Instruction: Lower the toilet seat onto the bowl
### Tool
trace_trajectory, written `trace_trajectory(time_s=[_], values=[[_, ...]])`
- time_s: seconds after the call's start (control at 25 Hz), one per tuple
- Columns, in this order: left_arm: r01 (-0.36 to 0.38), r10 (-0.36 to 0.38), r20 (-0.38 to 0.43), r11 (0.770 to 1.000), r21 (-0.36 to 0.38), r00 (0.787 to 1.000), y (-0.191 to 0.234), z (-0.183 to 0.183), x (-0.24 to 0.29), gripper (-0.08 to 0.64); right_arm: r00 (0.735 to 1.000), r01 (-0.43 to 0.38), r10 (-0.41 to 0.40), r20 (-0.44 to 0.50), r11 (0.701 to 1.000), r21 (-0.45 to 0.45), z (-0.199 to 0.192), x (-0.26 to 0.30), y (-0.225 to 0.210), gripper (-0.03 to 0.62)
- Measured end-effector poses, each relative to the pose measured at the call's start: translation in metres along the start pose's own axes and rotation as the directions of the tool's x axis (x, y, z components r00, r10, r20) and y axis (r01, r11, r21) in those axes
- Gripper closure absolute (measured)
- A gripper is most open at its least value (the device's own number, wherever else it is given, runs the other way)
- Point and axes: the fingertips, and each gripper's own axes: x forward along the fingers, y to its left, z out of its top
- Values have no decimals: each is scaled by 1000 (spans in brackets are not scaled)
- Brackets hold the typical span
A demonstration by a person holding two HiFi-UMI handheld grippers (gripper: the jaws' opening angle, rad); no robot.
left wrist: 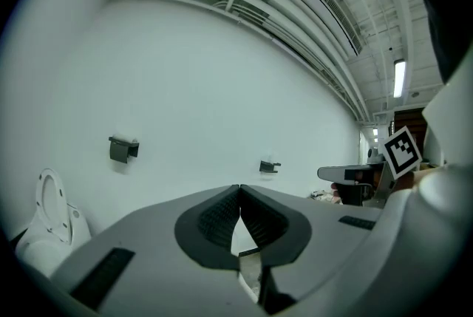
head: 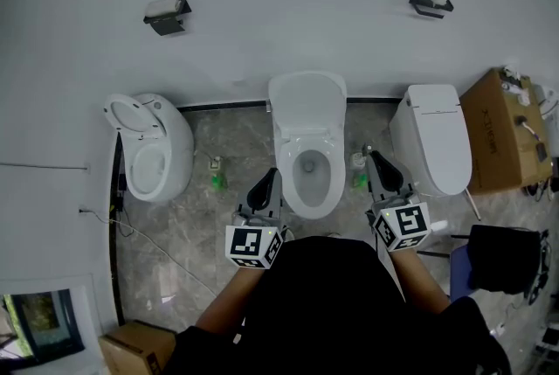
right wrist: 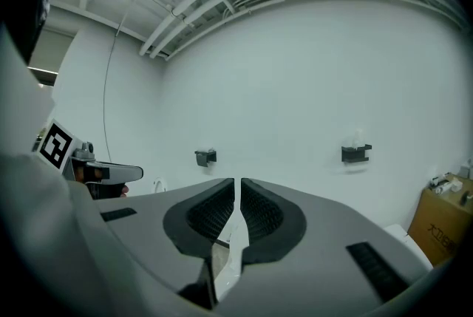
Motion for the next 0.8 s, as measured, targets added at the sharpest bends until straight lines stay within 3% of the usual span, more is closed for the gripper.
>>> trace_trajectory(time_s=[0.28, 0.56, 0.8], values=[[-30, 31, -11, 999, 43, 999, 19, 3, 1, 543, 1000, 9, -9, -6, 1000, 4, 3, 1, -4, 550], [-46, 46, -19, 998, 32, 999, 37, 0, -3, 544, 999, 43, -43, -3, 998, -50, 2, 6, -8, 555], [-50, 50, -21, 998, 35, 999, 46, -8, -11, 543, 998, 62, -63, -18, 997, -36, -11, 3, -6, 555]])
